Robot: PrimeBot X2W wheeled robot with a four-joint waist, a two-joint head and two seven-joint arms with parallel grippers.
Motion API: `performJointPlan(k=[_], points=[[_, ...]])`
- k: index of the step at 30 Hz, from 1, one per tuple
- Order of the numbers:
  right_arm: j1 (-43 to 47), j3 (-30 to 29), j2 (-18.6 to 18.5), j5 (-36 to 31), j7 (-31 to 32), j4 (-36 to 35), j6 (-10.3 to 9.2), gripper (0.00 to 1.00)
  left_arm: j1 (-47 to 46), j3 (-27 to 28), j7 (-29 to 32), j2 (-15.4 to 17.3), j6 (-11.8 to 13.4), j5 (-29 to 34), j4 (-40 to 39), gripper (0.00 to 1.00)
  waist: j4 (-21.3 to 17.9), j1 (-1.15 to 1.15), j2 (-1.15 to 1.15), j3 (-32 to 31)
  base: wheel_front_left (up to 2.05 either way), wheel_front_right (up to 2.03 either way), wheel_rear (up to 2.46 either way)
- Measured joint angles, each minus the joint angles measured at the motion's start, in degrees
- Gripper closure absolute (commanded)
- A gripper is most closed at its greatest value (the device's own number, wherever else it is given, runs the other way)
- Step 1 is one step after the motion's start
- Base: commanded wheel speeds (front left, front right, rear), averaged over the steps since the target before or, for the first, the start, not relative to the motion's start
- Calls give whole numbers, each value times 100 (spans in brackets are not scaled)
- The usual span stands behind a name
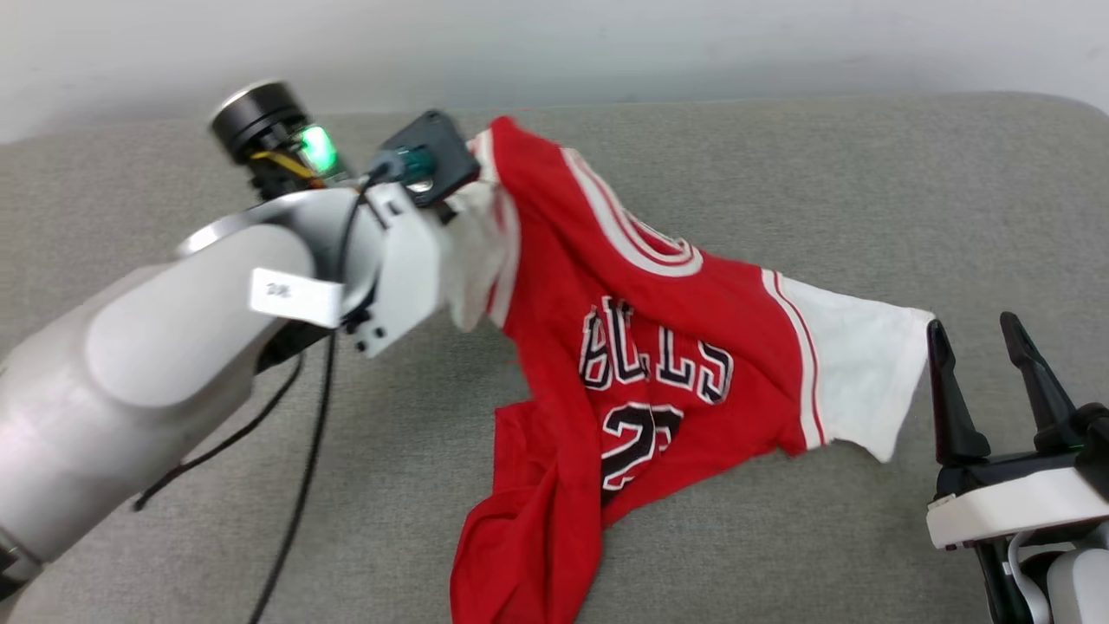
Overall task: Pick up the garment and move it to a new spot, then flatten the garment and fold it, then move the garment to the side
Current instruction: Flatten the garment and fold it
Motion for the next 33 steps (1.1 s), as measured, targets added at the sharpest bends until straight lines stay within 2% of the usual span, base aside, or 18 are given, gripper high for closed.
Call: performJointPlan(k=[6,14,22,29,30,31,33], points=[[40,-48,3,-1,34,-101,0,0,562,65,-272,642,222,-171,338,100,189,0,0,31,0,0,0],[49,-100,-31,0,97,-208,0,0,1516,148,-610,1141,441,-751,899,100,294,0,0,214,0,0,0],[45,-115,-67,10,133,-213,0,0,2440,205,-844,1179,460,-1424,1688,100,324,0,0,341,0,0,0],[87,-194,-111,8,191,-199,0,0,2737,347,-1042,867,324,-1857,2225,100,412,0,0,272,0,0,0],[114,-204,-114,8,211,-194,0,0,2757,366,-1114,809,323,-1872,2275,75,437,0,0,244,0,0,0],[135,-210,-114,8,218,-193,0,0,2758,387,-1204,765,333,-1870,2329,0,464,0,0,211,0,0,0],[161,-209,-113,9,254,-192,0,0,2774,438,-1435,701,400,-1860,2392,0,519,0,0,129,0,0,0]])
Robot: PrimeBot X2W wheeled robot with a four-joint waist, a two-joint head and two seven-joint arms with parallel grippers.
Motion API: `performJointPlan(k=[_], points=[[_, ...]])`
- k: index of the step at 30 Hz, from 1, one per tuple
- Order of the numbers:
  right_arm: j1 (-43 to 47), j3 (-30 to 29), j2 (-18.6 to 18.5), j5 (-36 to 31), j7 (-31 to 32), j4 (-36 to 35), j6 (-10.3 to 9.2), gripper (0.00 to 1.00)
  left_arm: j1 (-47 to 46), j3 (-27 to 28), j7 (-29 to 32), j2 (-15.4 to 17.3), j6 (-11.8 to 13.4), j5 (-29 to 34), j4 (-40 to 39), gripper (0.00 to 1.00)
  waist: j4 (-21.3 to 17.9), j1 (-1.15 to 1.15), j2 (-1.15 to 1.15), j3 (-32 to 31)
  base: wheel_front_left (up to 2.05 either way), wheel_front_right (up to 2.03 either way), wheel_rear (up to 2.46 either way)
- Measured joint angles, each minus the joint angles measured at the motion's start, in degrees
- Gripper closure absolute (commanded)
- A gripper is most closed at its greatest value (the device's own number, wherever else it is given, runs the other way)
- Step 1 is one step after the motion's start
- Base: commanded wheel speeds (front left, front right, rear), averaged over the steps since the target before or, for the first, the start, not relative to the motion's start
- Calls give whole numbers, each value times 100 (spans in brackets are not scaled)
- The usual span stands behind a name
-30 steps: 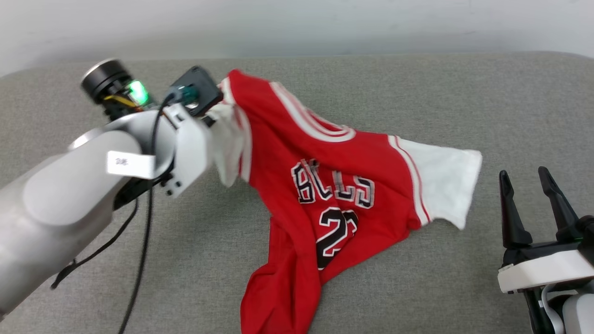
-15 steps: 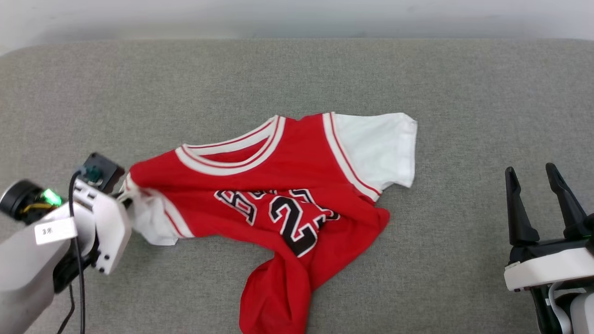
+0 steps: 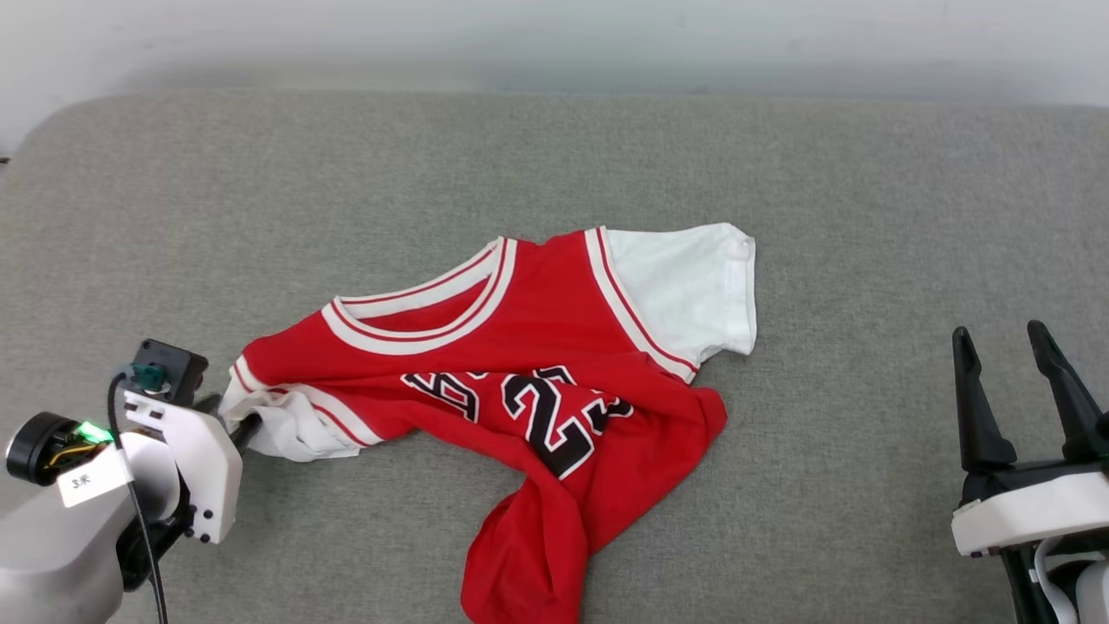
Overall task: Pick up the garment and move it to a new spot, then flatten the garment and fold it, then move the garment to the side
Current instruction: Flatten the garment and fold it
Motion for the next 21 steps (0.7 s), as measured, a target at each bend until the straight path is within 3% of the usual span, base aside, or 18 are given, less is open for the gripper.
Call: performJointPlan(k=[5,10,15,21], points=[[154,-29,42,0,20,23,0,0,2,225,-571,11,223,-7,-122,0,133,0,0,-252,0,0,0],[369,-118,123,0,33,31,0,0,149,312,-788,241,499,-15,-653,0,272,0,0,-527,0,0,0],[475,-158,176,-5,59,-26,-1,0,135,412,-702,656,837,15,-1359,0,417,0,0,-718,0,0,0],[475,-83,207,-21,98,-70,0,0,-179,527,-323,954,1051,5,-2134,0,418,0,0,-768,0,0,0]])
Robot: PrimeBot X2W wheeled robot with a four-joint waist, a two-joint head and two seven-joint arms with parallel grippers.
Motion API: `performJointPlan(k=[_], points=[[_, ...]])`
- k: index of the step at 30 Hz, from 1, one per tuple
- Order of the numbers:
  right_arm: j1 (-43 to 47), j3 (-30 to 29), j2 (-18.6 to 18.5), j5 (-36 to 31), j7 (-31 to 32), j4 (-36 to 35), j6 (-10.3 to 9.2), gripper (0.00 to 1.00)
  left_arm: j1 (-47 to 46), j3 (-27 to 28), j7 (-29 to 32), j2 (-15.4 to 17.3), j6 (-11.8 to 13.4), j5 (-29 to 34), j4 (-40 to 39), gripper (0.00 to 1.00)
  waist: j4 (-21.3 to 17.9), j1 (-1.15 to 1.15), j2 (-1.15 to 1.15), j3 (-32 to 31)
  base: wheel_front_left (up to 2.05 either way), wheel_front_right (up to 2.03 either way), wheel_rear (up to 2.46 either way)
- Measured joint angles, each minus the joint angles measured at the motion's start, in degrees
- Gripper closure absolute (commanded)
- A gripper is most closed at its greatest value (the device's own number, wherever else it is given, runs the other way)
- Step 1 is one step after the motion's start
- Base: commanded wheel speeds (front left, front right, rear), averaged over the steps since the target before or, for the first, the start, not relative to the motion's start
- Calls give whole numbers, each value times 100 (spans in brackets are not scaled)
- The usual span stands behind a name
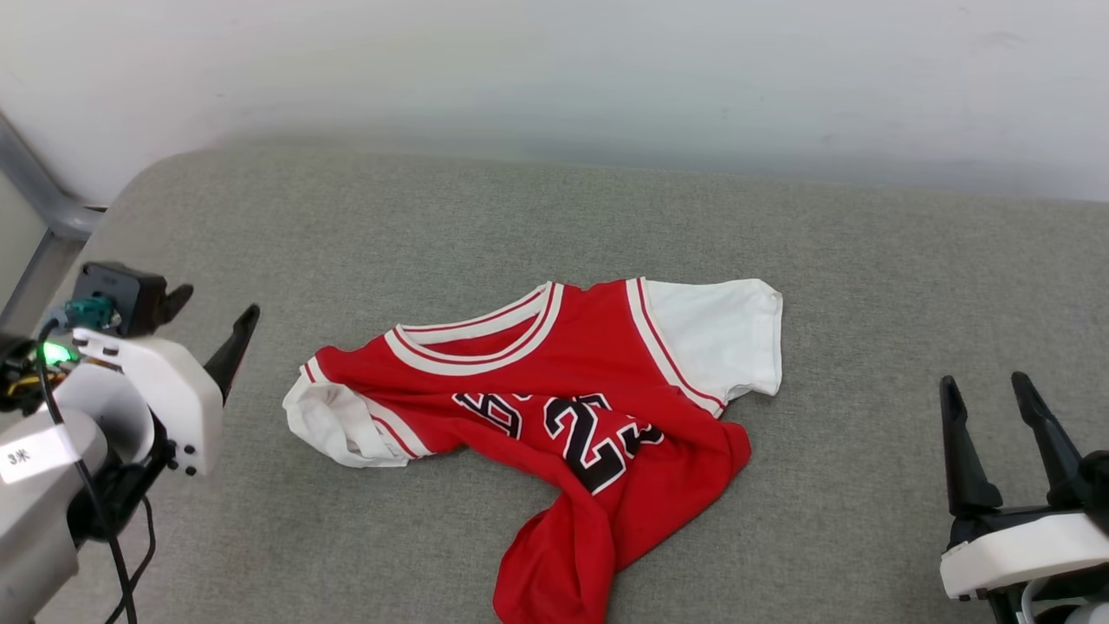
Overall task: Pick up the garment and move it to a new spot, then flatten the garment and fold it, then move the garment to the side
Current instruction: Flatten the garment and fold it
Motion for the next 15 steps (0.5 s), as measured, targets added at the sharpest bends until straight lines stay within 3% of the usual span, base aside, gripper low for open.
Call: performJointPlan(k=[9,15], points=[[-119,167,-221,-40,175,-44,-1,0,-44,77,11,85,274,-19,-493,0,-125,0,0,-54,0,0,0],[-821,438,-709,137,561,-137,-1,0,313,274,-609,34,589,-145,-678,0,-33,0,0,-25,0,0,0]])
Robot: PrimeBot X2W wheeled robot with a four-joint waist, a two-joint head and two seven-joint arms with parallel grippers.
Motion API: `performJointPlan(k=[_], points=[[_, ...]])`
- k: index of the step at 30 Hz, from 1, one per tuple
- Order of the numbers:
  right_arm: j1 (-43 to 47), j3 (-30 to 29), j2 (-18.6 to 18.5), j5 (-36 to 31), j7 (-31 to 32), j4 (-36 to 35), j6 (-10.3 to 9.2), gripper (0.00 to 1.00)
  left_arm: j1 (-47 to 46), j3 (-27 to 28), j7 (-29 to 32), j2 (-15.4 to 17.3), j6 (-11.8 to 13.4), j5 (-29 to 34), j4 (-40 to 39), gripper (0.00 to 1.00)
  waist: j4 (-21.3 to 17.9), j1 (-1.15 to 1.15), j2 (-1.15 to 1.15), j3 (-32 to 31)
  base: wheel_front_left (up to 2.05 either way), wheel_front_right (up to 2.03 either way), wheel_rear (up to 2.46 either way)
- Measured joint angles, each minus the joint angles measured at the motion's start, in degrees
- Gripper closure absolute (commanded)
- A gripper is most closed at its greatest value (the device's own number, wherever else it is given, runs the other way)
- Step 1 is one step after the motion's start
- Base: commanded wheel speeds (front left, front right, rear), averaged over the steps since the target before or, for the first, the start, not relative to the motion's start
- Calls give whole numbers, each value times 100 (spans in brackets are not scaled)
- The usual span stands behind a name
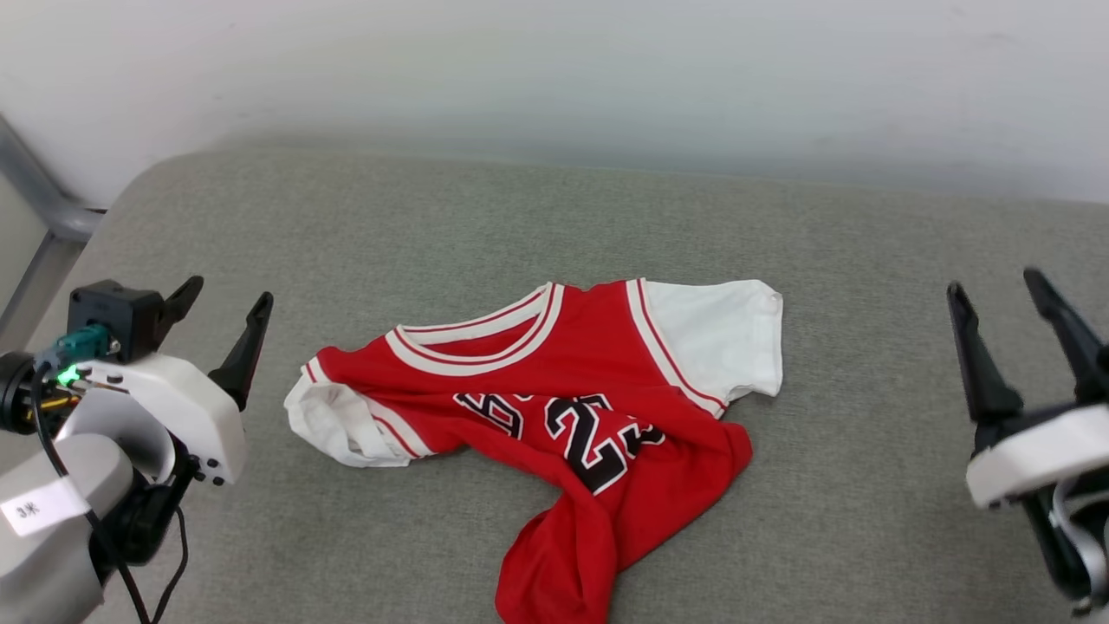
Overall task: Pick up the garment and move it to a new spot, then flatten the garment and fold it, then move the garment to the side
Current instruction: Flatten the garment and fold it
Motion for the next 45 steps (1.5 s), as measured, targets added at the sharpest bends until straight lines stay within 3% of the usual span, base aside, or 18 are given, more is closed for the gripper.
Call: performJointPlan(k=[6,11,18,27,33,40,41,42,43,45], points=[[-1005,771,-714,606,904,241,1,0,474,582,-341,-263,504,240,-87,0,249,0,0,98,0,0,0],[-1889,1723,-1433,1089,1887,605,1,0,1076,1886,-359,-833,925,1291,-541,0,509,0,0,262,0,0,0],[-2989,2961,-2130,1944,3587,1345,1,0,2174,3474,-359,-1753,1053,2739,-996,0,858,0,0,607,0,0,0],[-4127,4139,-2521,2484,5171,2040,1,0,2991,4712,-359,-3081,534,4209,-1401,0,1235,1,0,1170,0,0,0],[-4520,4614,-2490,2654,5514,2465,1,0,3077,5236,-359,-3801,-10,4692,-1363,0,1430,1,0,1552,0,0,0],[-4671,5113,-2607,2839,5643,2702,0,0,2995,5716,-359,-4333,-533,5146,-1260,0,1577,0,0,1867,0,0,0],[-4697,5159,-2630,2902,5642,2717,0,5,2990,5775,-359,-4380,-582,5207,-1250,0,1582,0,0,1884,0,0,0],[-4730,5225,-2646,2916,5599,2717,0,56,2984,5831,-359,-4423,-628,5267,-1241,0,1575,0,0,1893,0,0,0],[-4749,5274,-2654,2922,5508,2717,0,100,2982,5896,-359,-4459,-673,5326,-1226,0,1559,0,0,1897,0,0,0],[-4777,5313,-2638,3039,5280,2758,3,100,2981,5995,-359,-4511,-755,5415,-1194,0,1515,0,0,1878,0,0,0]])
